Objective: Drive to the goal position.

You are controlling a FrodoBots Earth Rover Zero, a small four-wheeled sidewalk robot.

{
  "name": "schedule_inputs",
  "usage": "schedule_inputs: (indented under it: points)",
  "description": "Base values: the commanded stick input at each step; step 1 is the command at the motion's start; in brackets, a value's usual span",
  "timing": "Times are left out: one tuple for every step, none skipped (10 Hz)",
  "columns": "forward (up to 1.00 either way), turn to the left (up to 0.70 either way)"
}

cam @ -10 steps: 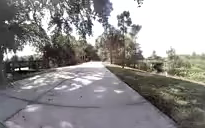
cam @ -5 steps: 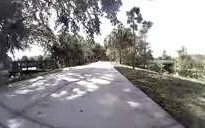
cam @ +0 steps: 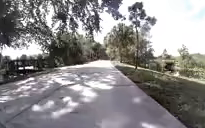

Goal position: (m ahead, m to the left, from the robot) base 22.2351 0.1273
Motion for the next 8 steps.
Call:
schedule_inputs:
  points:
    - [0.85,0.00]
    - [0.85,0.00]
    - [0.85,0.00]
    - [0.85,0.00]
    - [0.85,0.00]
    - [0.85,0.00]
    - [0.85,0.00]
    - [0.85,0.00]
